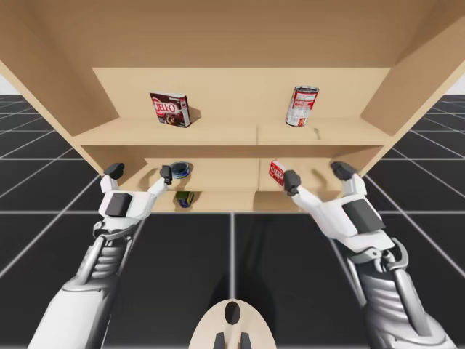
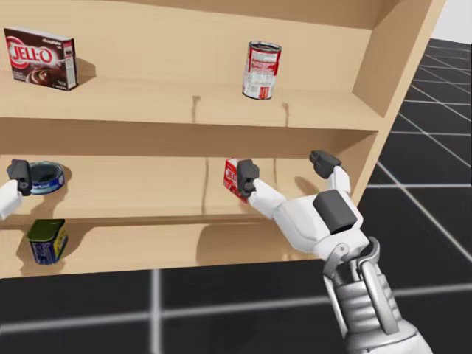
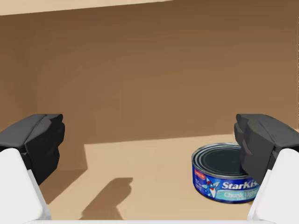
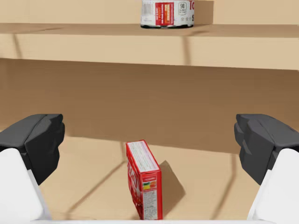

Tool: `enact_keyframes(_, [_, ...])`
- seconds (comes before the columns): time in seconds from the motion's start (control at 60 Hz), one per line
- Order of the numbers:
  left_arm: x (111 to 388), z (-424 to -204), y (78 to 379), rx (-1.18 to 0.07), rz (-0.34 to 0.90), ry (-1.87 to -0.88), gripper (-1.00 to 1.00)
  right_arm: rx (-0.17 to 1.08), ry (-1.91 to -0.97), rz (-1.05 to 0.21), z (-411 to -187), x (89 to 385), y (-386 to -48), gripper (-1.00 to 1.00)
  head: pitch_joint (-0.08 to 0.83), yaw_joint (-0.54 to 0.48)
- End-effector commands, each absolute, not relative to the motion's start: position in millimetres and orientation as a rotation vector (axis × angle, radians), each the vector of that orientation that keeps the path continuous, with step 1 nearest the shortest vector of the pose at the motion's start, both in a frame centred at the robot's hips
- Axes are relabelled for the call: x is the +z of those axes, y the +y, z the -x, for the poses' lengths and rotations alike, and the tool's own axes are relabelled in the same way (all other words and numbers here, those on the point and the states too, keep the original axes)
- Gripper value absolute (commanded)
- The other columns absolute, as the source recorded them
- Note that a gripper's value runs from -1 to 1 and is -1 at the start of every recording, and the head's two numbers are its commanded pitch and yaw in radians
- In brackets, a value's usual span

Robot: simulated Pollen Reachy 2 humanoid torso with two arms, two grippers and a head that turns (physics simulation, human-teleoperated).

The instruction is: Retrieve the gelatin box from the shelves.

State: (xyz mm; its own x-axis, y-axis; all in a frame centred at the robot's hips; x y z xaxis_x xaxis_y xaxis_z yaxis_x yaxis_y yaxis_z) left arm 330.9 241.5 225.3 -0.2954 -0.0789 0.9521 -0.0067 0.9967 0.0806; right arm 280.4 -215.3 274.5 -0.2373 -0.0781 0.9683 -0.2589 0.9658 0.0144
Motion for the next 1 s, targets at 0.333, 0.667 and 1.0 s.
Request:
enact_keyframes(0.333, [227.1, -329.3, 244.1, -0.063, -0.049, -1.911, -1.0, 0.26, -1.645, -0.347, -315.9, 226.5, -208.3, -1.0, 0.443, -0.24])
enact_keyframes(0.667, [229.0, -327.7, 246.5, -0.051, -0.05, -1.924, -1.0, 0.297, -1.578, -0.328, -370.8, 211.9, -200.9, -1.0, 0.449, -0.24])
enact_keyframes(1.0, [229.8, -327.1, 247.1, -0.045, -0.055, -1.928, -1.0, 0.272, -1.605, -0.332, -374.8, 207.6, -205.2, 1.0, 0.453, -0.23])
